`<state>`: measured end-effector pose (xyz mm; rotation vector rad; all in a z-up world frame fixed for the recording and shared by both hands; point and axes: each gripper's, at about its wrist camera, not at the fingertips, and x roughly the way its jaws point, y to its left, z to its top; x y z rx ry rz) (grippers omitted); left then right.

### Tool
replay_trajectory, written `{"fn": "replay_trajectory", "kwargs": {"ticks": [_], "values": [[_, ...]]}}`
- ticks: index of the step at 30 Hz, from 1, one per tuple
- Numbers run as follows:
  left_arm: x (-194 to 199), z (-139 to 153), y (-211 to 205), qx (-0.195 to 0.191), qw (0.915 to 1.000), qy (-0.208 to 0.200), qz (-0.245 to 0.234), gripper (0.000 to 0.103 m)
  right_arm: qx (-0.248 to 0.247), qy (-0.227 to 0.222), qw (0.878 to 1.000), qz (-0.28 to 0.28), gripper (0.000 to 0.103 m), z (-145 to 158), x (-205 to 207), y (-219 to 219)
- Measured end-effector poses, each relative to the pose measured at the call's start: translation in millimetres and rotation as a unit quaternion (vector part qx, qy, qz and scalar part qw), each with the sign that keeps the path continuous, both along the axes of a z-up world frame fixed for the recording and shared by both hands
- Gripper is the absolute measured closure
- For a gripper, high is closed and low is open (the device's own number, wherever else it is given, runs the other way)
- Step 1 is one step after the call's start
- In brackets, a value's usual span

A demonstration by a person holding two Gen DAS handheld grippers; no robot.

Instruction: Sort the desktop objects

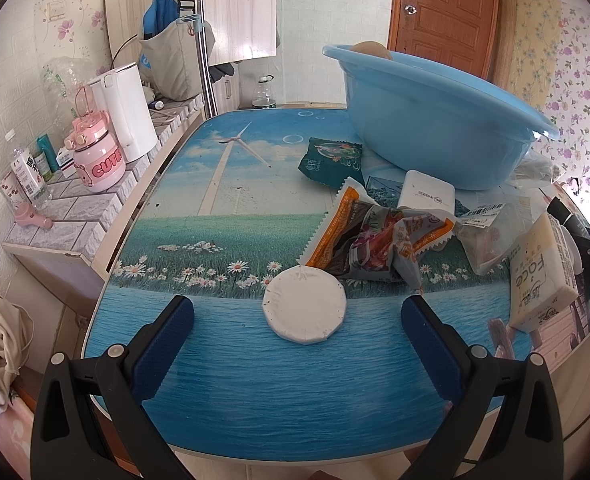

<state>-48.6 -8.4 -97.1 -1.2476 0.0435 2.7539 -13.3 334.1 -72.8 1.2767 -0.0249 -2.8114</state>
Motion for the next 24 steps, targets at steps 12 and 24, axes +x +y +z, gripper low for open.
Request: {"fn": "replay_trajectory", "kwargs": {"ticks": [12, 24], "values": [[0.1, 0.5, 0.4, -0.001, 0.9999, 0.002, 0.011, 0.000, -0.001, 0.001, 1.000, -0.003, 0.041, -0.1, 0.9, 7.4], [-8.9, 4.5, 0.2, 0.007, 0.9999, 0.004, 0.009, 0.024, -0.007, 0.002, 1.000, -0.005, 0.042, 0.7, 3.3, 12.5]]}}
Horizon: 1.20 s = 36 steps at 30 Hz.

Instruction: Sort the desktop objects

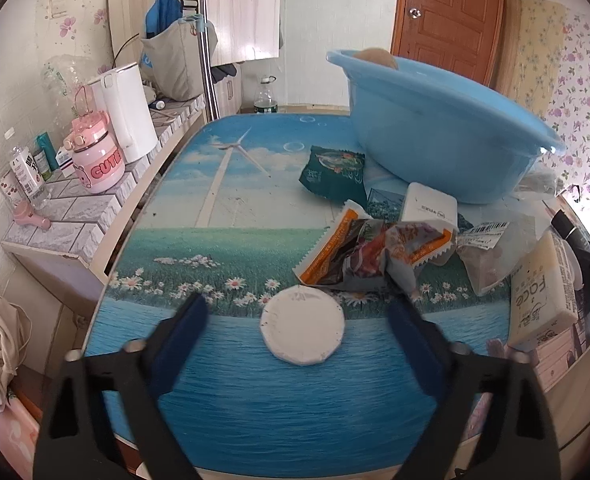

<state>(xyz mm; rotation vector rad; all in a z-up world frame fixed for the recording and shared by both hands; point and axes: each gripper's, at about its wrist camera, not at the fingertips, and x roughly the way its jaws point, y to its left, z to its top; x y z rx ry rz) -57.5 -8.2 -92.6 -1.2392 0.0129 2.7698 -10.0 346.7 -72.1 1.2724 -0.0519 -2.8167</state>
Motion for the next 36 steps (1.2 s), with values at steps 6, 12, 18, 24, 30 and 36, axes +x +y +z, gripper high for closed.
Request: {"fn": "replay_trajectory", "kwargs": {"ticks": [6, 12, 18, 24, 30, 36], "values": [[-6.9, 2.8, -10.4, 0.021, 0.9996, 0.002, -0.021, 0.039, -0.009, -0.001, 1.000, -0.002, 0.042, 1.0, 0.4, 1.0], [-7.5, 5.1, -41.9, 0.089, 0.9960, -0.009, -0.006, 0.033, -0.015, -0.001, 1.000, -0.004, 0.042, 1.6, 1.0, 3.0], [5.5, 8.0, -45.5, 0.081, 0.9965, -0.011, -0.018, 0.032, -0.018, 0.000, 1.000, -0.005, 0.042, 1.2, 0.3, 4.1], [13.7, 1.6, -1.7, -0.013, 0.9960, 0.007, -0.088, 0.035, -0.015, 0.006, 1.000, -0.005, 0.042, 2.4, 1.0, 3.3], [7.4, 3.0, -3.1, 0.005, 0.9945, 0.009, -0.104, 0.066, -0.022, 0.027, 0.999, 0.004, 0.042, 21.5, 5.0, 0.2], [16.6, 29.1, -5.8, 0.006, 0.9956, 0.053, -0.077, 0.066, -0.035, 0.066, 0.997, 0.017, 0.042, 55.7, 6.8, -9.1]]}}
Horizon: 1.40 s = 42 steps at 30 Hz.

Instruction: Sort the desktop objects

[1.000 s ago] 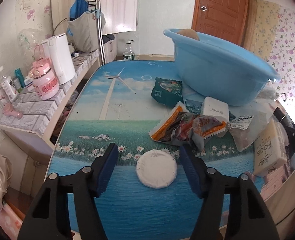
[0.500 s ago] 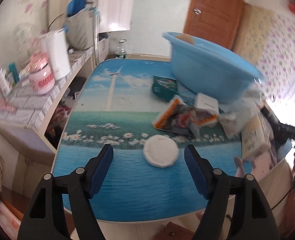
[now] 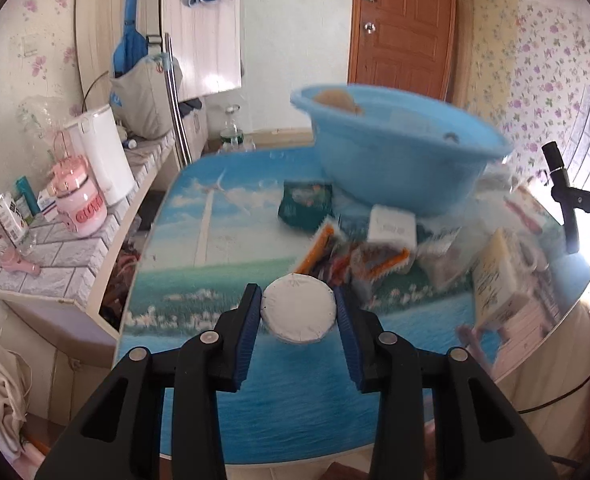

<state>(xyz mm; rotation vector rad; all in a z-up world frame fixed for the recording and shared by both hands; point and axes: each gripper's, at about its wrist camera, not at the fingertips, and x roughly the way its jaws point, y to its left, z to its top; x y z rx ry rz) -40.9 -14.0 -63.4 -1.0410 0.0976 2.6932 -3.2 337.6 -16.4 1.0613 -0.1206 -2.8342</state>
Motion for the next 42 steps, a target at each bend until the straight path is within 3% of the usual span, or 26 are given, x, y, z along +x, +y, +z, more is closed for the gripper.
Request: {"fn": "replay_trajectory", "kwargs": {"ticks": [7, 14, 23, 26, 28, 31, 42], "values": [[-13.7, 55.0, 23.4, 0.027, 0.9976, 0.055, -0.031, 0.066, -0.001, 0.043, 0.999, 0.033, 0.043, 35.3, -24.6, -26.6], [-45.5, 87.3, 62.5, 0.050, 0.9922, 0.092, -0.068, 0.066, -0.011, 0.089, 0.995, 0.051, 0.043, 69.6, -42.3, -42.5], [-105.8, 70.5, 102.1, 0.058, 0.9931, 0.047, -0.090, 0.065, -0.011, 0.121, 0.991, 0.062, 0.043, 91.6, -72.1, -52.0], [-110.5, 66.9, 100.3, 0.064, 0.9930, 0.036, -0.093, 0.052, -0.010, 0.114, 0.991, 0.069, 0.043, 88.6, -86.7, -56.2], [-107.2, 68.9, 95.5, 0.060, 0.9931, 0.044, -0.090, 0.037, -0.010, 0.110, 0.991, 0.074, 0.043, 85.2, -93.9, -59.3], [-102.5, 75.5, 86.1, 0.062, 0.9926, 0.054, -0.089, 0.027, -0.005, 0.102, 0.991, 0.083, 0.043, 81.3, -106.0, -65.2], [-68.1, 71.8, 55.8, 0.050, 0.9953, 0.051, -0.065, 0.019, 0.001, 0.100, 0.990, 0.103, 0.040, 84.1, -126.7, -91.3]]}}
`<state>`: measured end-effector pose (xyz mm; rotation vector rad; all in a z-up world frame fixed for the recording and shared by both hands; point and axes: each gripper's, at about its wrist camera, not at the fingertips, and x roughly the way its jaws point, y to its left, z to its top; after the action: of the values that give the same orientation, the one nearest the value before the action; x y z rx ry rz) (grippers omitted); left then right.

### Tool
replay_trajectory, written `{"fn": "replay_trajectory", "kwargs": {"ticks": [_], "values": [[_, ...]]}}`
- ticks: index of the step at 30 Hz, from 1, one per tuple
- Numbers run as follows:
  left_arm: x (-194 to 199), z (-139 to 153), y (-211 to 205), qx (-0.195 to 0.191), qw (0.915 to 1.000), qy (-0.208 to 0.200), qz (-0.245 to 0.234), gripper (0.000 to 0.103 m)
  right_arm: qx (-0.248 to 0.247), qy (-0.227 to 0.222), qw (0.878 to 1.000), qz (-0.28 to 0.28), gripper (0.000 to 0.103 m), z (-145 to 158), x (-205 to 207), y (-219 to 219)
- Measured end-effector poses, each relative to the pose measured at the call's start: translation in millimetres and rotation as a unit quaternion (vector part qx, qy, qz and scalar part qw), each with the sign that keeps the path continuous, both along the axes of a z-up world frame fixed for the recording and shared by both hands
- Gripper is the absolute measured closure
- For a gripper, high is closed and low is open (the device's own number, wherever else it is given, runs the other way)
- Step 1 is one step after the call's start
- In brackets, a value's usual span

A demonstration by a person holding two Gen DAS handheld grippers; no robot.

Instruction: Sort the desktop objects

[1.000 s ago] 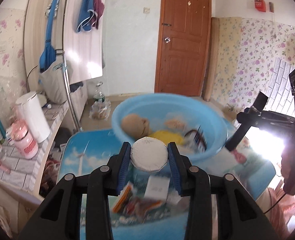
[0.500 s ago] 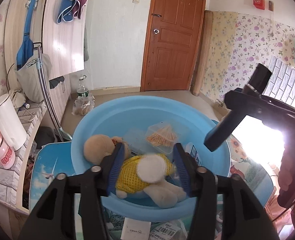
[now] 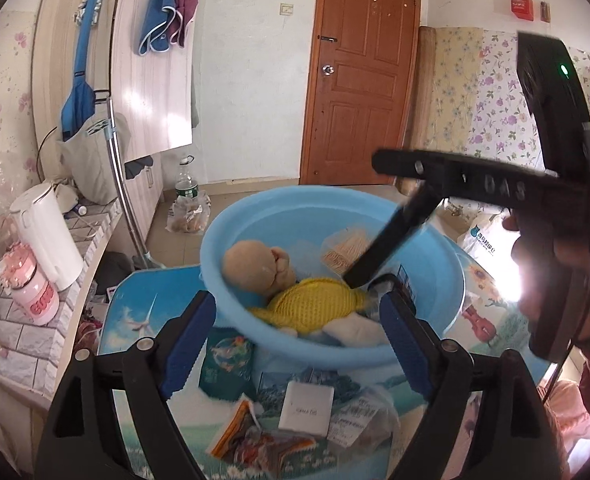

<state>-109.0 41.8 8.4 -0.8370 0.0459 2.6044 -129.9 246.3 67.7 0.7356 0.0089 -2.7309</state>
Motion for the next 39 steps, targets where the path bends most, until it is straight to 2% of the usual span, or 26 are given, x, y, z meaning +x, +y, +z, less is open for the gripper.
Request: {"fn": "replay_trajectory", "kwargs": {"ticks": [4, 11, 14, 16, 19, 23, 27, 30, 34, 39], "values": [[14.5, -9.7, -8.2, 0.009, 0.9998, -0.015, 0.005, 0.019, 0.001, -0.001, 1.000, 0.004, 0.038, 5.1, -1.5, -8.0], [31.7, -30.1, -21.3, 0.012, 0.9989, -0.042, 0.019, 0.019, 0.012, -0.011, 1.000, 0.006, 0.038, -3.2, 14.4, -13.8], [37.9, -34.7, -26.1, 0.016, 0.9982, -0.051, 0.029, 0.019, 0.012, -0.013, 1.000, -0.015, 0.038, -8.0, 27.6, -7.8], [40.5, -39.5, -30.3, 0.021, 0.9973, -0.060, 0.038, 0.019, 0.030, 0.002, 0.999, -0.042, 0.038, -10.3, 42.9, -3.7], [47.0, -50.0, -34.0, 0.026, 0.9956, -0.075, 0.049, 0.019, 0.034, 0.006, 0.998, -0.050, 0.033, -17.1, 68.0, 3.9], [56.2, -59.2, -32.1, 0.026, 0.9945, -0.089, 0.048, 0.019, 0.034, -0.011, 0.998, -0.055, 0.031, -29.3, 90.8, 10.2], [69.7, -59.3, -24.9, 0.021, 0.9957, -0.082, 0.038, 0.018, 0.030, -0.044, 0.997, -0.059, 0.031, -49.7, 106.5, 14.9], [79.5, -61.7, -20.7, 0.021, 0.9964, -0.078, 0.025, 0.010, 0.026, -0.070, 0.995, -0.062, 0.031, -66.4, 115.3, 19.3], [90.1, -70.5, -14.9, 0.013, 0.9967, -0.079, 0.013, 0.010, 0.017, -0.104, 0.992, -0.072, 0.031, -89.5, 127.3, 29.2], [95.9, -69.0, -5.0, 0.032, 0.9960, -0.083, -0.005, 0.010, 0.013, -0.130, 0.989, -0.075, 0.031, -111.2, 137.0, 37.3]]}}
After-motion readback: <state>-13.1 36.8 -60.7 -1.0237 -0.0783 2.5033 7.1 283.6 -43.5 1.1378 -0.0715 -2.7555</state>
